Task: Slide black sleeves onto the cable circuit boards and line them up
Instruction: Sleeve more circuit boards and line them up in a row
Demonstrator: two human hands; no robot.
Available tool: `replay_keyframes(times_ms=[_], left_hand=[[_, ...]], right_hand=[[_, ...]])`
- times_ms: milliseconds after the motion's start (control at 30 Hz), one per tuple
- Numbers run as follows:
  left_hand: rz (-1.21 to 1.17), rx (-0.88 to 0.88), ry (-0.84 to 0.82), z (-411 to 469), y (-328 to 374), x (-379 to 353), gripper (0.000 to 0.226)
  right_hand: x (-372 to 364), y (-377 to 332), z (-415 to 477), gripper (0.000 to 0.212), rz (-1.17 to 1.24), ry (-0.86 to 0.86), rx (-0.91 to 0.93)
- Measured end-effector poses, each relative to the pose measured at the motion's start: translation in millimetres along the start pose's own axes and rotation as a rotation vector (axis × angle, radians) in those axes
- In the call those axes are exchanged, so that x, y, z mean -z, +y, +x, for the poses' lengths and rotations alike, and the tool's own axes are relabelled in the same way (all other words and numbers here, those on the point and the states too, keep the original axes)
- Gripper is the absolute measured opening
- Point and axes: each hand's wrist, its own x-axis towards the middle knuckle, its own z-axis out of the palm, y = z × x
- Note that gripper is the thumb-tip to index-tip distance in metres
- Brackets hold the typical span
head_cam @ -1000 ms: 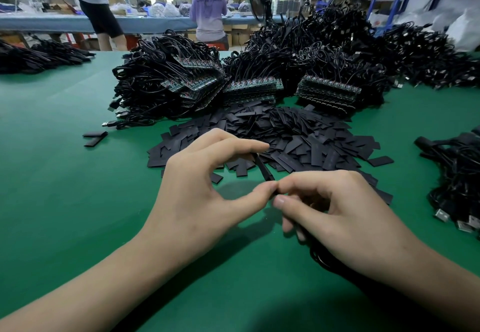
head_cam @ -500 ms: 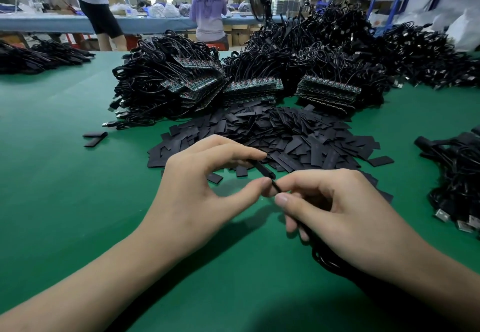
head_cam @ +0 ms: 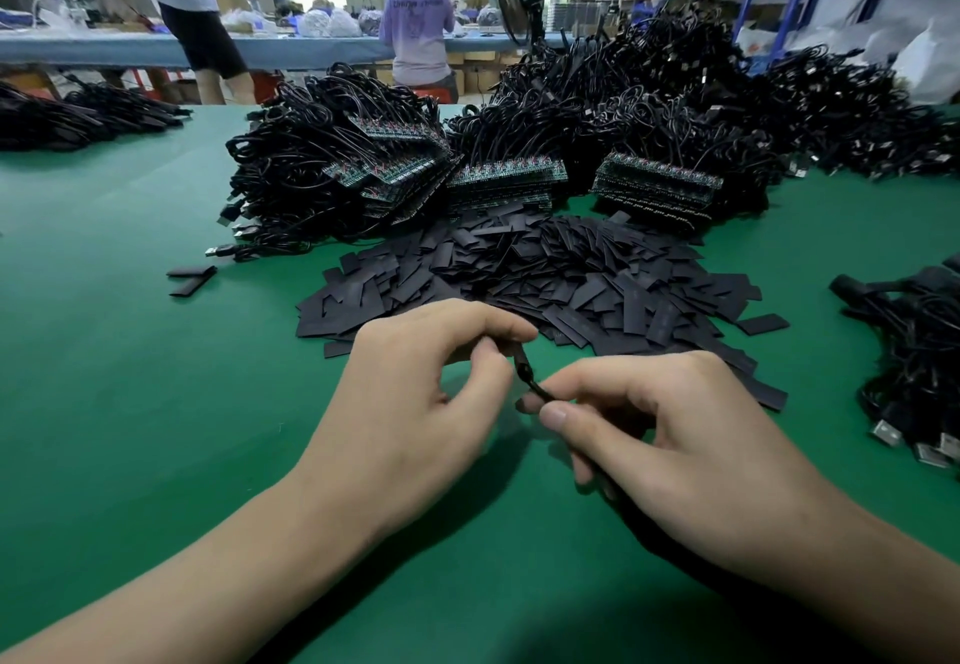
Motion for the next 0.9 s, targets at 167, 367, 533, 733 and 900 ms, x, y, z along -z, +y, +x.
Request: replay_keyframes(times_ms=[167,367,533,733,900], left_hand=[[-0.068,0.032,-0.088,1,-3,1,0.029],[-0.290,0.175,-0.100,2,-8,-1,0.041],[-0.358,0.192,-0.077,3,-8,-1,0.043],[-0.381,0.181,-0.023,4,-11,-2,0.046],[-0.328,0.118,0.015,1,-8,-2,0.062]], right_hand=[[2,-2,0,0.027,0.031,0.005,-0.032],[2,-2,1,0.030,0.001,-0.015,-0.039],[1,1,0,0.018,0.035,-0.020,-0.049],[0,6,0,0.012,0.047,-0.041,-0.048],[6,4,2,0.017,0.201,-0.032,-0.146]])
